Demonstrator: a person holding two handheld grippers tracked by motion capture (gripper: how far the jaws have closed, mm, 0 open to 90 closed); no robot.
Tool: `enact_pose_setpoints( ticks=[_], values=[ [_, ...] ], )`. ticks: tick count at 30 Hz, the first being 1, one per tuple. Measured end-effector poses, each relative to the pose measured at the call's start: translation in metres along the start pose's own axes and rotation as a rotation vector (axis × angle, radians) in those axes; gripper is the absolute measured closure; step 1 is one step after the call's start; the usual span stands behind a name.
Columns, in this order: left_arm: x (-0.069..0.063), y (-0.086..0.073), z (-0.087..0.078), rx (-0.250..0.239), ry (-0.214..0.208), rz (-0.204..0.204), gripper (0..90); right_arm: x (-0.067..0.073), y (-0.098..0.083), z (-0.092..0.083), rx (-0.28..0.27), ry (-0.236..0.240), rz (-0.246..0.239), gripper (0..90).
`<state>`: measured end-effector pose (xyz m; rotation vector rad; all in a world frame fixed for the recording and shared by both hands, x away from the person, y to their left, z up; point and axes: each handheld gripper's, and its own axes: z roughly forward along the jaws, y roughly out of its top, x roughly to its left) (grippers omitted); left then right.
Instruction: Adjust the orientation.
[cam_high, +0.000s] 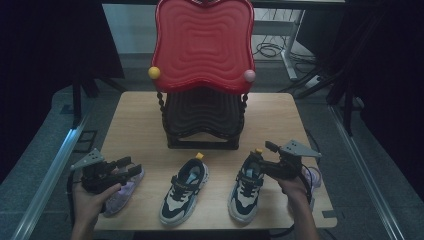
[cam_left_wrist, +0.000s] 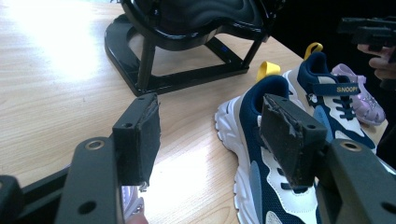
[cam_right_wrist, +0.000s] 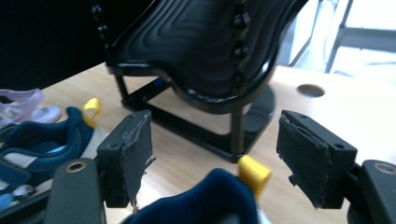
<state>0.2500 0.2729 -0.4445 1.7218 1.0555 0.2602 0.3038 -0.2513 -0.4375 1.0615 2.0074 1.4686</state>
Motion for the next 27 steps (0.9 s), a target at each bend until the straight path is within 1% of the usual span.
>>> enact_pose_setpoints(
  ticks=[1, 3, 6, 7, 8, 9, 12, 13, 15, 16, 17, 20, 21, 22, 23, 24, 25, 26, 27],
  values=[
    [-0.001, 0.001, -0.001, -0.007, 0.001, 0.006, 37.9, -0.001, 0.0, -0.002, -0.006, -0.005, -0.004, 27.7],
    [-0.002, 0.001, -0.002, -0.019, 0.002, 0.011, 37.9, -0.004, 0.001, -0.006, -0.019, 0.005, -0.003, 27.7],
    [-0.001, 0.002, -0.001, -0.026, 0.005, 0.006, 37.2, -0.007, -0.002, -0.009, -0.023, 0.001, -0.011, 27.4],
    [0.0, 0.003, 0.0, -0.03, 0.005, 0.006, 37.0, -0.008, -0.004, -0.009, -0.028, -0.009, -0.008, 27.3],
    [0.0, 0.003, 0.0, -0.03, 0.005, 0.006, 36.8, -0.008, -0.004, -0.009, -0.028, -0.009, -0.008, 27.3],
    [-0.001, 0.003, 0.001, -0.041, 0.0, 0.003, 36.3, -0.008, -0.008, -0.007, -0.044, -0.03, -0.006, 27.7],
    [-0.003, 0.002, 0.002, -0.042, -0.01, 0.007, 34.9, -0.007, -0.01, -0.006, -0.044, -0.028, 0.006, 28.2],
    [-0.005, 0.001, 0.003, -0.028, -0.014, 0.019, 34.7, -0.006, -0.009, -0.006, -0.045, -0.022, 0.015, 29.8],
    [-0.008, 0.0, 0.003, -0.025, -0.024, 0.024, 36.2, -0.005, -0.008, -0.004, -0.037, -0.007, 0.026, 30.1],
    [-0.008, 0.0, 0.003, -0.025, -0.024, 0.024, 38.4, -0.005, -0.008, -0.004, -0.037, -0.007, 0.026, 30.1],
    [-0.012, 0.0, 0.002, -0.025, -0.023, 0.03, 40.8, -0.001, -0.006, -0.003, -0.024, 0.008, 0.03, 29.8],
    [-0.016, 0.001, 0.002, -0.022, -0.033, 0.029, 43.2, 0.003, -0.005, -0.001, -0.003, 0.01, 0.023, 29.9],
    [-0.017, 0.002, 0.002, -0.015, -0.024, 0.036, 44.0, 0.005, -0.007, 0.001, 0.015, 0.034, 0.034, 29.9],
    [-0.017, 0.002, 0.002, -0.015, -0.024, 0.036, 45.6, 0.005, -0.007, 0.001, 0.015, 0.034, 0.034, 29.9],
    [-0.017, 0.002, 0.001, -0.02, -0.012, 0.037, 47.2, 0.004, -0.01, 0.003, 0.03, 0.04, 0.037, 30.3],
    [-0.018, 0.004, 0.0, -0.035, 0.015, 0.031, 47.6, 0.004, -0.011, 0.003, 0.037, 0.04, 0.039, 30.4],
    [-0.018, 0.004, 0.0, -0.035, 0.015, 0.031, 47.6, 0.003, -0.012, 0.003, 0.04, 0.043, 0.043, 30.6],
    [-0.018, 0.005, -0.001, -0.035, 0.03, 0.037, 47.6, 0.003, -0.012, 0.003, 0.04, 0.043, 0.043, 30.6],
    [-0.019, 0.006, -0.003, -0.026, 0.061, 0.041, 47.7, 0.003, -0.012, 0.001, 0.031, 0.041, 0.059, 31.0]
  ],
)
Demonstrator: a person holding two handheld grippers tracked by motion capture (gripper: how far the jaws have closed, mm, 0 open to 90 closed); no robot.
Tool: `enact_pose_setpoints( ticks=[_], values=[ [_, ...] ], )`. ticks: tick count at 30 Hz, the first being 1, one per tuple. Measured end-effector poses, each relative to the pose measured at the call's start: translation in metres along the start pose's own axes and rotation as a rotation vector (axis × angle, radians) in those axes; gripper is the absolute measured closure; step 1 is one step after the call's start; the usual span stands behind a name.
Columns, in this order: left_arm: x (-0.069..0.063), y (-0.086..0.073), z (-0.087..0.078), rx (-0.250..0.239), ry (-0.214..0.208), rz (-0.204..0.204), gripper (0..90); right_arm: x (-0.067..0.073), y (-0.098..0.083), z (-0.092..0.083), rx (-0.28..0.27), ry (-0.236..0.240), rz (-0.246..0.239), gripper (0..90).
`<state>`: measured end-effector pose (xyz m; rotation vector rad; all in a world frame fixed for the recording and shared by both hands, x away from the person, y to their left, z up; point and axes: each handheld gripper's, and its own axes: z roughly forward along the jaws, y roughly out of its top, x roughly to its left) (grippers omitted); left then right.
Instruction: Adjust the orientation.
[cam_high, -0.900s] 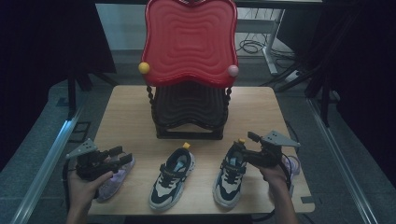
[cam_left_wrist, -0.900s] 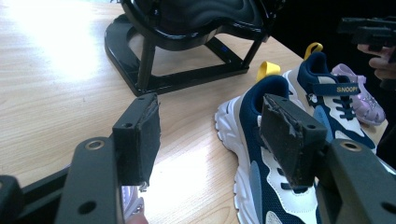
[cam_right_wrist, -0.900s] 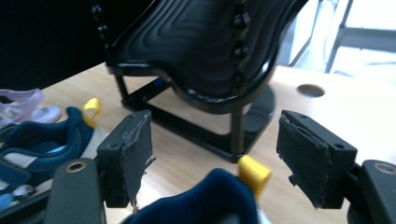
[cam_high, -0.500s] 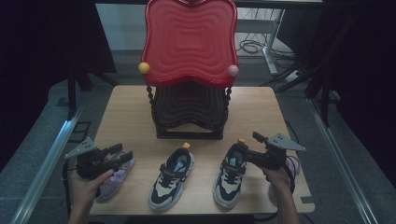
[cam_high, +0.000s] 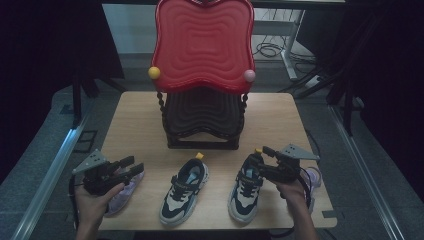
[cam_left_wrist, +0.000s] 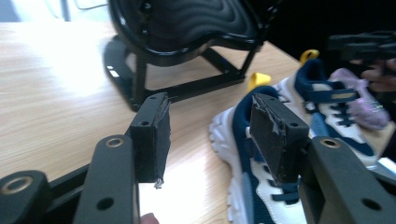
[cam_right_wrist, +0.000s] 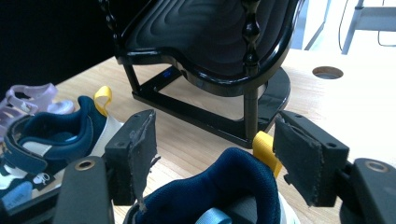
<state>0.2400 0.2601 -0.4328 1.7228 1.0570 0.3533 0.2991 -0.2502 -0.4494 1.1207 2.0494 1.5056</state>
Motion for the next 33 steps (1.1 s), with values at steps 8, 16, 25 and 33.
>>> enact_pose_setpoints(
  ticks=[8, 16, 25, 33],
  values=[
    [-0.011, 0.009, -0.006, 0.039, 0.04, 0.025, 55.5, -0.005, -0.002, -0.018, -0.029, -0.054, -0.001, 31.6],
    [-0.016, 0.016, -0.012, 0.052, 0.024, 0.037, 71.1, -0.017, -0.006, -0.019, -0.03, -0.09, 0.041, 31.1],
    [-0.018, 0.012, -0.039, 0.115, 0.057, 0.083, 85.3, -0.012, -0.005, -0.019, -0.041, -0.084, 0.033, 30.1],
    [-0.001, -0.019, -0.039, 0.146, 0.055, -0.014, 86.8, -0.016, -0.009, -0.015, -0.028, -0.11, 0.071, 29.9]
  ],
)
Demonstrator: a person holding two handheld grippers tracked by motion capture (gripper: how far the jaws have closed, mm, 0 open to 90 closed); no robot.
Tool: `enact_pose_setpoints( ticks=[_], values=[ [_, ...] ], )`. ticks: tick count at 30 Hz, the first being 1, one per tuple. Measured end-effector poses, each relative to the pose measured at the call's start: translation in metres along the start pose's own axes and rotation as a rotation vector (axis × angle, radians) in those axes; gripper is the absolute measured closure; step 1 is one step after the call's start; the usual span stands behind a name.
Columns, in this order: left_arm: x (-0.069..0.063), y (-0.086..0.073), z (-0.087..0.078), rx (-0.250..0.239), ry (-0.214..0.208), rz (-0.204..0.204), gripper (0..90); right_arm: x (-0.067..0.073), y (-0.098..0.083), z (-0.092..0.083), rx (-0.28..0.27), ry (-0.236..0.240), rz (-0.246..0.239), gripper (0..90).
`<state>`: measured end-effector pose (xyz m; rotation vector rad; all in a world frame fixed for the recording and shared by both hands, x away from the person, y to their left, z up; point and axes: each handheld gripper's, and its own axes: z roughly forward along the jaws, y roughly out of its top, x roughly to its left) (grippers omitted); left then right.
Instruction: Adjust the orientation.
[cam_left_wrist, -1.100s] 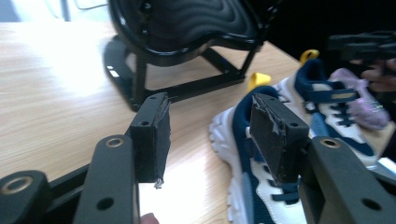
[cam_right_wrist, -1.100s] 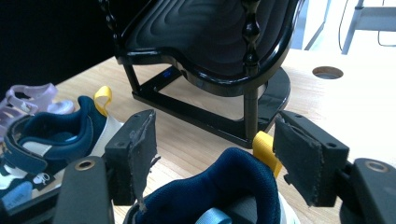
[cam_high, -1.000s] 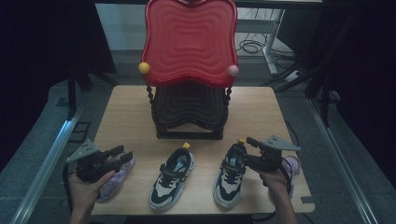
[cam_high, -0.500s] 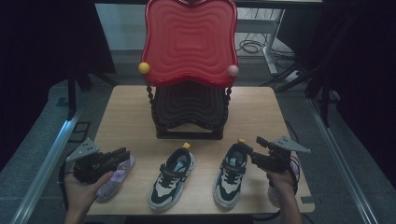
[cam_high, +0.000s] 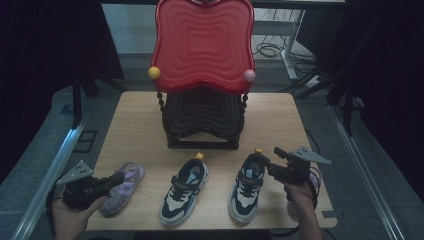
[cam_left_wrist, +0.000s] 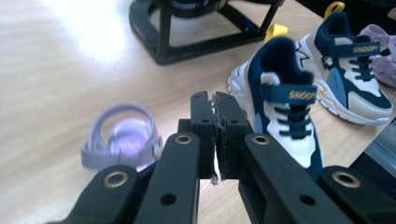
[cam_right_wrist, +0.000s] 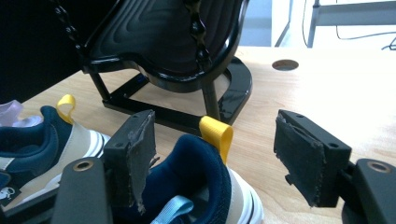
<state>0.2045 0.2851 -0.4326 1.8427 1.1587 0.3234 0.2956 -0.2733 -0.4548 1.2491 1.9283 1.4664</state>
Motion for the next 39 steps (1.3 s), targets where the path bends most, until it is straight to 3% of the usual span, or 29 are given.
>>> enact_pose_setpoints(
  ticks=[15, 28, 33, 39],
  values=[
    [0.014, -0.045, 0.0, 0.053, -0.003, -0.085, 87.6, -0.003, -0.004, 0.0, 0.014, -0.035, 0.03, 30.0],
    [0.018, -0.07, 0.0, 0.076, -0.014, -0.113, 89.2, 0.001, -0.007, 0.005, 0.041, -0.044, 0.02, 29.8],
    [0.02, -0.081, -0.001, 0.125, -0.009, -0.112, 89.1, 0.003, -0.008, 0.007, 0.049, -0.054, 0.013, 29.8],
    [0.017, -0.092, 0.002, 0.145, -0.023, -0.125, 89.0, 0.004, -0.009, 0.005, 0.05, -0.054, 0.017, 29.8]
  ],
)
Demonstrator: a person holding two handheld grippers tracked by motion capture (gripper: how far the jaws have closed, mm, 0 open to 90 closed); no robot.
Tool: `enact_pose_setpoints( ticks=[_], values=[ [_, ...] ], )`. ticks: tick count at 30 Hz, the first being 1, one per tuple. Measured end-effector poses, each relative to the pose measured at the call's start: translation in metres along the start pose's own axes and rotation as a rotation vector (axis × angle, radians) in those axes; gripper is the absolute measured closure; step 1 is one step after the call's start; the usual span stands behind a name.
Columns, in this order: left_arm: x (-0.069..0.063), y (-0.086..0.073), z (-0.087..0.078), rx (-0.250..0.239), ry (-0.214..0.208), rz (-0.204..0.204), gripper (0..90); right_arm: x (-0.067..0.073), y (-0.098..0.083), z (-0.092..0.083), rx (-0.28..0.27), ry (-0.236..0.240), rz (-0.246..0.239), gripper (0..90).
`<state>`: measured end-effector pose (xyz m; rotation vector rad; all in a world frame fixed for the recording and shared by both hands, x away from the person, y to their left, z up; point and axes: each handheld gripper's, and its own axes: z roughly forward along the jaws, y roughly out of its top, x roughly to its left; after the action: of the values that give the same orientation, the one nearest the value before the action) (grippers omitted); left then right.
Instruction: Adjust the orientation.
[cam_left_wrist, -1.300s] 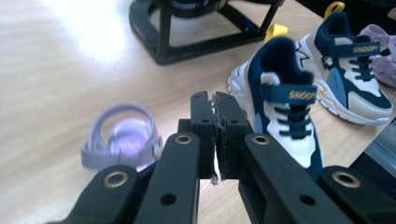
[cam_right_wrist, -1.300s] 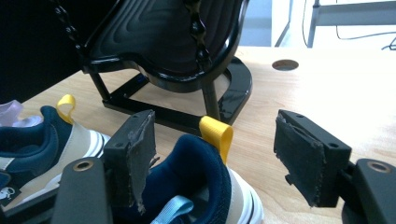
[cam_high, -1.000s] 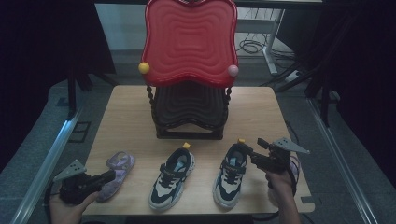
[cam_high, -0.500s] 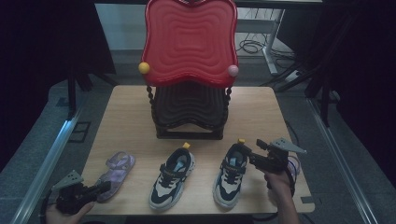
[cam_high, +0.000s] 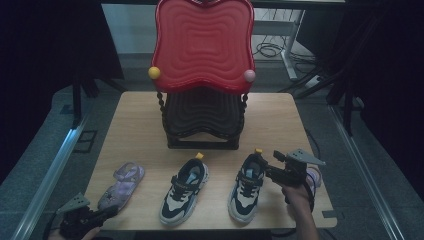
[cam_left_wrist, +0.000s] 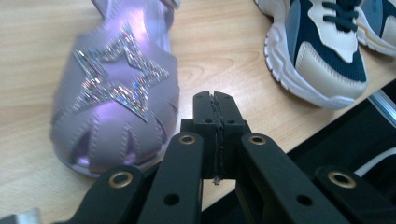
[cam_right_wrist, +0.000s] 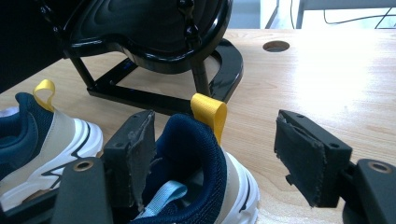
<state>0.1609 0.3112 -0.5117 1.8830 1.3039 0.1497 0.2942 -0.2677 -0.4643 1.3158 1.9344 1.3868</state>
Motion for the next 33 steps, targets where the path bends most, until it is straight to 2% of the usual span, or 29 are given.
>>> enact_pose_setpoints(
  ticks=[5, 9, 15, 18, 23, 25, 28, 33],
  values=[
    [0.001, -0.005, 0.005, 0.031, 0.015, -0.002, 88.8, 0.0, 0.001, -0.002, -0.003, 0.002, -0.005, 29.8],
    [-0.002, -0.007, 0.008, 0.051, 0.0, 0.005, 88.9, 0.0, 0.003, -0.006, -0.018, -0.004, 0.002, 29.8],
    [0.001, -0.008, 0.013, 0.077, -0.01, 0.018, 88.9, -0.001, 0.003, -0.013, -0.026, -0.031, -0.002, 29.8],
    [0.002, -0.01, 0.017, 0.108, -0.002, 0.028, 88.8, -0.002, 0.003, -0.018, -0.033, -0.048, 0.019, 29.8],
    [0.004, -0.009, 0.023, 0.12, -0.001, 0.039, 89.0, -0.002, -0.001, -0.025, -0.035, -0.063, 0.022, 29.8],
    [0.004, -0.008, 0.028, 0.107, -0.023, 0.035, 88.8, -0.003, -0.002, -0.027, -0.038, -0.07, 0.028, 29.8],
    [0.002, -0.005, 0.029, 0.122, -0.01, 0.054, 88.8, -0.005, -0.001, -0.03, -0.043, -0.075, 0.029, 29.8],
    [0.005, -0.005, 0.026, 0.129, 0.012, 0.045, 88.9, -0.006, -0.001, -0.031, -0.049, -0.076, 0.031, 29.9]
  ],
)
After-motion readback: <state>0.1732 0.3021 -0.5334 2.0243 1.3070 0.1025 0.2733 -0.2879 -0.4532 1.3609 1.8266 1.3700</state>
